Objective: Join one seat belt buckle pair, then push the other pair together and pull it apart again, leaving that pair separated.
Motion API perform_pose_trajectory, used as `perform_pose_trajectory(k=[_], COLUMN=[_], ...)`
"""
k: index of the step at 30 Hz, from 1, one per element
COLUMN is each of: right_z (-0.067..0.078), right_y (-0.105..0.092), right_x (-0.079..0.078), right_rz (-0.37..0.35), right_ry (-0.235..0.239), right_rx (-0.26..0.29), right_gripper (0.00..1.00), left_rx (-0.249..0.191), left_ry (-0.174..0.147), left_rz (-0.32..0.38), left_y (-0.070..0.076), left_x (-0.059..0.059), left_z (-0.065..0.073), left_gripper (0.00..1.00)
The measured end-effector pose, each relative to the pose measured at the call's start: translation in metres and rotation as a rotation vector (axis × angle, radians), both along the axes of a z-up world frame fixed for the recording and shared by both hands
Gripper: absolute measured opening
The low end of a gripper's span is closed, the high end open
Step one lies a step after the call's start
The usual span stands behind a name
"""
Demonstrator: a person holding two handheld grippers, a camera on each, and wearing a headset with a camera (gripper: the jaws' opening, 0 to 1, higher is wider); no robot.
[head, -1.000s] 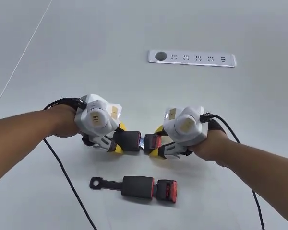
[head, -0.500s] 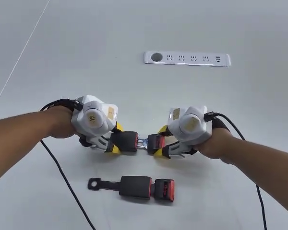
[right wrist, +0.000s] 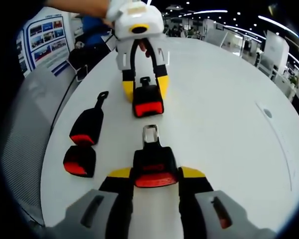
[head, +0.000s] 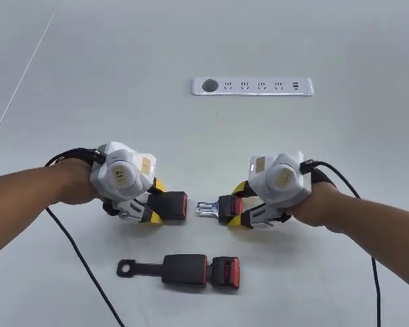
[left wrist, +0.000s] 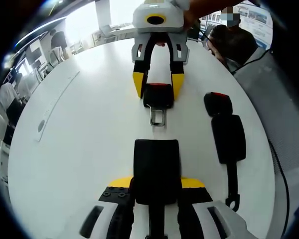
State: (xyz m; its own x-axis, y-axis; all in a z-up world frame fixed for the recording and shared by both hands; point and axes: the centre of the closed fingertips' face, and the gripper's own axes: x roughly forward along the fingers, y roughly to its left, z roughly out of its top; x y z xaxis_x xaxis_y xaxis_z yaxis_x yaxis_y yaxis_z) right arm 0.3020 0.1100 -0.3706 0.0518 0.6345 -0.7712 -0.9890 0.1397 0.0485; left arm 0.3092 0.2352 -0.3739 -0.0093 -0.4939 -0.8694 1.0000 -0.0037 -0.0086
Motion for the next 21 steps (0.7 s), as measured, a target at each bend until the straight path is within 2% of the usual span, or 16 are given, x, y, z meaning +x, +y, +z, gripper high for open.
perform_pose_trajectory(k=[5, 11, 21], right_z=[-0.001, -0.002, -0.004], right_y=[-0.015, -0.038, -0.069], right_x=[-0.001, -0.003, -0.001], right_rz=[-0.006, -0.043, -0.065], right_ry=[-0.004, 0.020, 0.014], right_rx=[0.002, -0.022, -0.041], right_gripper=[0.36, 0.36, 0.36], left_rx=[0.002, 0.003, 0.013], left_ry=[0.001, 0.001, 0.000], left_rz=[0.000, -0.007, -0.010], left_y=[-0.001, -0.004, -0.006], left_x=[-0.001, -0.005, -0.007], left_z=[0.001, 0.005, 0.008], left_gripper=[0.34, 0.34, 0.34])
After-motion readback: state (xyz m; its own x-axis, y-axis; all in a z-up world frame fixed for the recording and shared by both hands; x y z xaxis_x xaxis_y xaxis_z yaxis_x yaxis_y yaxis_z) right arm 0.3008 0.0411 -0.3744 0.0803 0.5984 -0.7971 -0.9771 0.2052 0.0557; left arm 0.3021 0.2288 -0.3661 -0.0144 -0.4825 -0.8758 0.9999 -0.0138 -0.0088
